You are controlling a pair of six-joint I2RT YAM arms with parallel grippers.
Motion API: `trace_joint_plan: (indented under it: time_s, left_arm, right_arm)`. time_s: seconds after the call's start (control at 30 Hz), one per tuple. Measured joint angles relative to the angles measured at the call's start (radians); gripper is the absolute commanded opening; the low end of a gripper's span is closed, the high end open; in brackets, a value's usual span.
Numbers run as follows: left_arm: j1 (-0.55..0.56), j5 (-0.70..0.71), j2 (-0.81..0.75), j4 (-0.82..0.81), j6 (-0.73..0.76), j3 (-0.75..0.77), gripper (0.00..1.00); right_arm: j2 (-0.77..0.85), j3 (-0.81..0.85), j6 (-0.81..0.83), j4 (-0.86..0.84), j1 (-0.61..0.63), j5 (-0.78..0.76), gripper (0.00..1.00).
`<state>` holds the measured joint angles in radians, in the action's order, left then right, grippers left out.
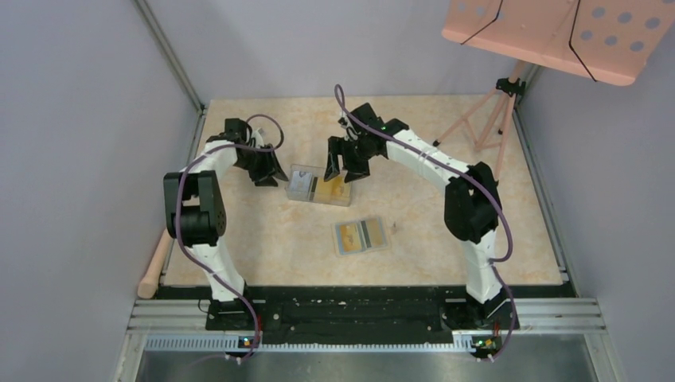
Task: Put the credit cards into the card holder
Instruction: Pick up the credit card from the storage box.
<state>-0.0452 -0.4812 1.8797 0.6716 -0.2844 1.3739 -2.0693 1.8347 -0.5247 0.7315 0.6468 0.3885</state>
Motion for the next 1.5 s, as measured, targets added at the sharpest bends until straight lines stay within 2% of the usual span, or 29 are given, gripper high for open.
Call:
trace_joint_plan:
  time_s: [0.1, 0.37, 0.63, 0.9, 1.17, 1.37, 1.5]
  left_arm:
    - [0.002, -0.03, 0.028, 0.005, 0.0, 0.0, 0.45]
    - [0.015, -0.118, 0.037, -0.029, -0.015, -0.022, 0.26]
    - [0.064, -0.177, 0.037, -0.09, -0.066, -0.111, 0.19]
    - [0.143, -0.229, 0.026, -0.126, -0.124, -0.159, 0.18]
    - [0.163, -0.237, 0.021, -0.142, -0.153, -0.172, 0.16]
    - [0.163, -0.235, 0.019, -0.14, -0.151, -0.172, 0.3]
    - [0.164, -0.233, 0.002, -0.137, -0.15, -0.172, 0.3]
  right_arm:
    - [-0.011, 0.0, 0.0, 0.011, 0.0, 0.009, 0.69]
    - [-0.07, 0.041, 0.0, 0.019, 0.0, 0.044, 0.65]
    - [-0.138, 0.107, -0.002, 0.017, 0.0, 0.08, 0.58]
    - [-0.203, 0.136, -0.003, 0.018, 0.0, 0.087, 0.44]
    - [-0.216, 0.136, -0.003, 0.02, 0.0, 0.063, 0.33]
    - [-0.218, 0.129, -0.009, 0.024, 0.0, 0.037, 0.32]
    - [-0.239, 0.129, -0.01, 0.024, 0.0, 0.027, 0.32]
